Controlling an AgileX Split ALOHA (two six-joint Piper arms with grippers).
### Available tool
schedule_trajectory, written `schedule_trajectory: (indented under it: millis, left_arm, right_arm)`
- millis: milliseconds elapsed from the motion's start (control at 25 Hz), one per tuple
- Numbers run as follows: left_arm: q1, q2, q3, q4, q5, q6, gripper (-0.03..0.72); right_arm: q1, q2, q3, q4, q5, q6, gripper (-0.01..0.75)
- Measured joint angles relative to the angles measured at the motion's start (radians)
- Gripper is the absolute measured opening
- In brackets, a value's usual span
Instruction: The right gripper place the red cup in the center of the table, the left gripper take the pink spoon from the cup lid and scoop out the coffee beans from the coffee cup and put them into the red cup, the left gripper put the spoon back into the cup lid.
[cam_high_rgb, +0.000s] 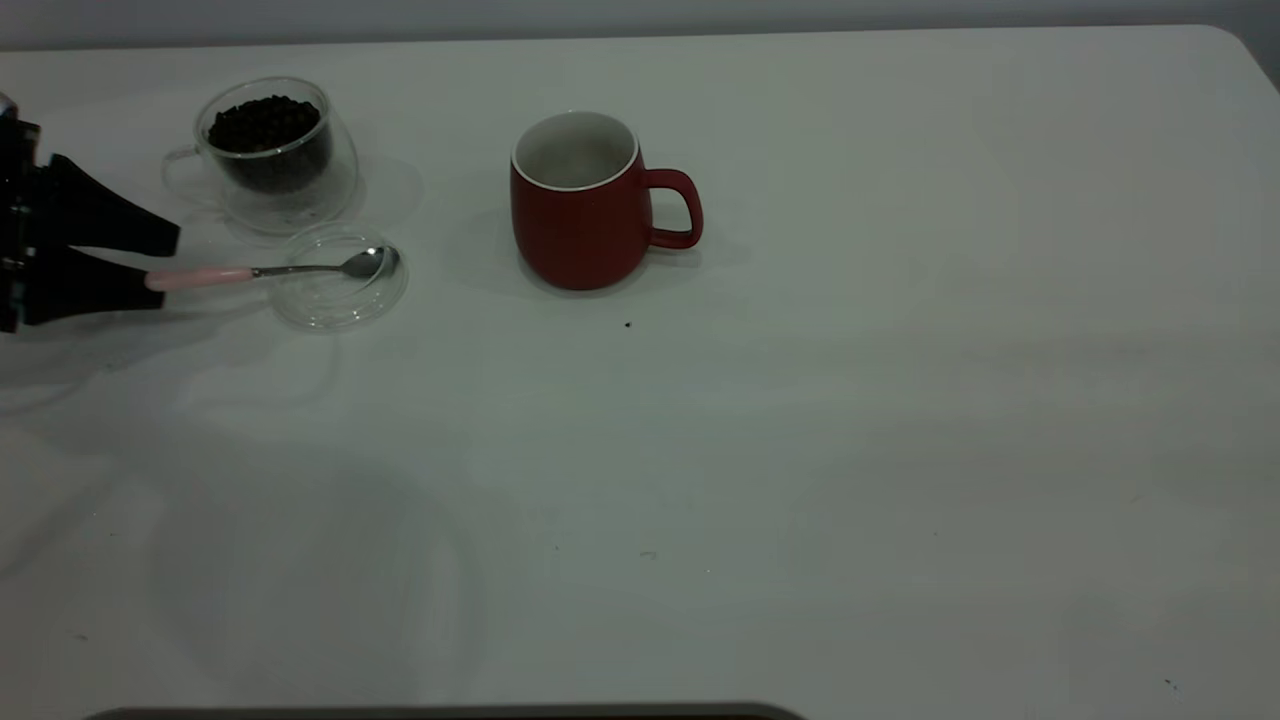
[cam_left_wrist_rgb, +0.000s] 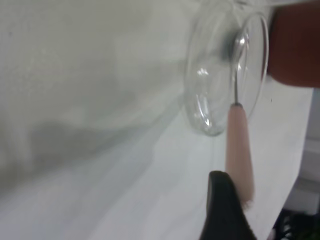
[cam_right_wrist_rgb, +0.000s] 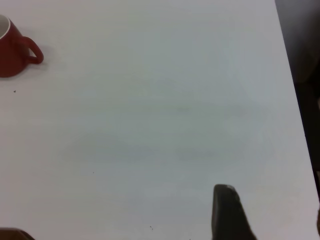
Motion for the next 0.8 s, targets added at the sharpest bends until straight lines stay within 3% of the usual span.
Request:
schedule_trajectory:
  millis: [520, 680, 800]
  left_arm:
    - [0.041, -0.37, 0.0, 0.008, 0.071, -0.175, 0.514]
    - [0.007, -0.551, 0.0, 0.031, 0.096, -0.346, 0.498]
    - [-0.069, -0.687, 0.0, 0.199, 0.101, -0.51, 0.482]
  right_arm:
    - [0.0, 0.0, 0.0, 0.0, 0.0, 0.0, 0.452]
    - [0.0, 0.0, 0.0, 0.0, 0.0, 0.0, 0.452]
    - [0.0, 0.0, 0.0, 0.0, 0.0, 0.0, 0.452]
